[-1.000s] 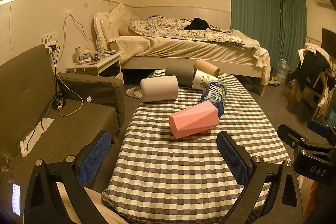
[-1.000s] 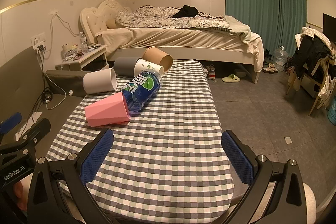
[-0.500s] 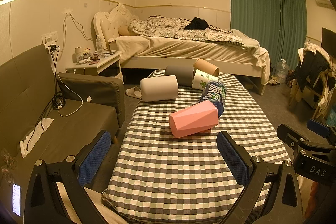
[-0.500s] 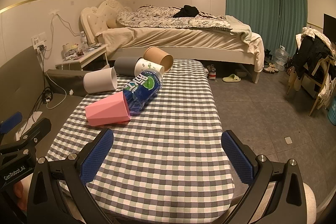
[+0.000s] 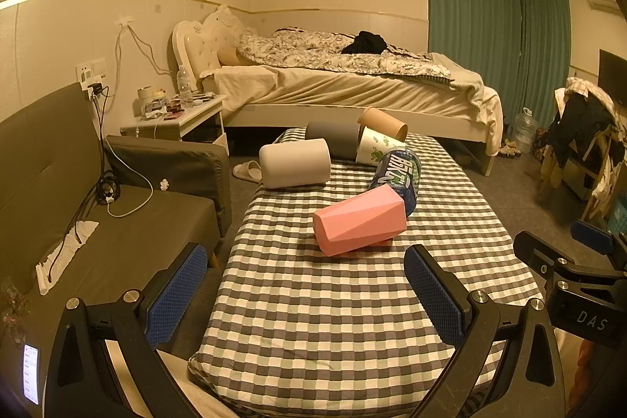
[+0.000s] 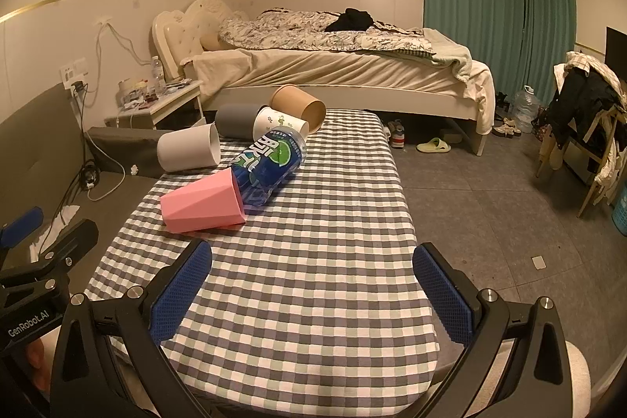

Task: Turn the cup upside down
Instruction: 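Reach the left tool to the white cup lying on its side and grasp it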

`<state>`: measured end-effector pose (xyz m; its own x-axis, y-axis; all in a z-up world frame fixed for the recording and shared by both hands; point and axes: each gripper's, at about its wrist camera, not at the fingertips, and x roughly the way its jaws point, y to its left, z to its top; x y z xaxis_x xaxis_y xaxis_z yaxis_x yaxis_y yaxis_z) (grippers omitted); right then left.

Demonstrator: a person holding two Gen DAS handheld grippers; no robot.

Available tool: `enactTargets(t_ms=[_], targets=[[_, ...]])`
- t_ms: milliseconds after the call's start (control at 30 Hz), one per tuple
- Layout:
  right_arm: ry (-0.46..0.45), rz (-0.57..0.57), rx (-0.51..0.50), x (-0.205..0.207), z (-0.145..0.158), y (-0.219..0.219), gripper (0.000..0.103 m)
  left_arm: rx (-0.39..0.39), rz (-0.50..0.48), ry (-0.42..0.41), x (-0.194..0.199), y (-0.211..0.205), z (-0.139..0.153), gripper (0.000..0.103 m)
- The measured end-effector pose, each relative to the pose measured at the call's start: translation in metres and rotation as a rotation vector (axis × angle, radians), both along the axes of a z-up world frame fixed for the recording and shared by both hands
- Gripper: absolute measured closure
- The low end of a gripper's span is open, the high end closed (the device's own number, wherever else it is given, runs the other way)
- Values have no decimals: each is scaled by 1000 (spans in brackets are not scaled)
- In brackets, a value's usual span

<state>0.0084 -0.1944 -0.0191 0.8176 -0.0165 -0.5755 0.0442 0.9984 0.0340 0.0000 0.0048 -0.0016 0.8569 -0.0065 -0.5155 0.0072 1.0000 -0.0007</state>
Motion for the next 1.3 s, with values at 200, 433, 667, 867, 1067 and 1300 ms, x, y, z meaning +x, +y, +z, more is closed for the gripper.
enactTargets(t_ms=[200,433,667,867,1067,1300], targets=[[2,1,0,-3,4,4,0,-17,-9,8,2,-3,-4,0],[9,5,-13,-7,0,15,0,-66,-34,44,8,8,-6,0],[39,8,-17,5,9,16,0,-91,-53,125,35,24,-7,0],[85,14,4,37,17,25,0,-11,-146,143,74,36,1,0],[161,38,14,91,19,41,0,128,-277,129,132,42,6,0],[206,59,22,140,13,55,0,321,-471,138,207,34,-22,0]])
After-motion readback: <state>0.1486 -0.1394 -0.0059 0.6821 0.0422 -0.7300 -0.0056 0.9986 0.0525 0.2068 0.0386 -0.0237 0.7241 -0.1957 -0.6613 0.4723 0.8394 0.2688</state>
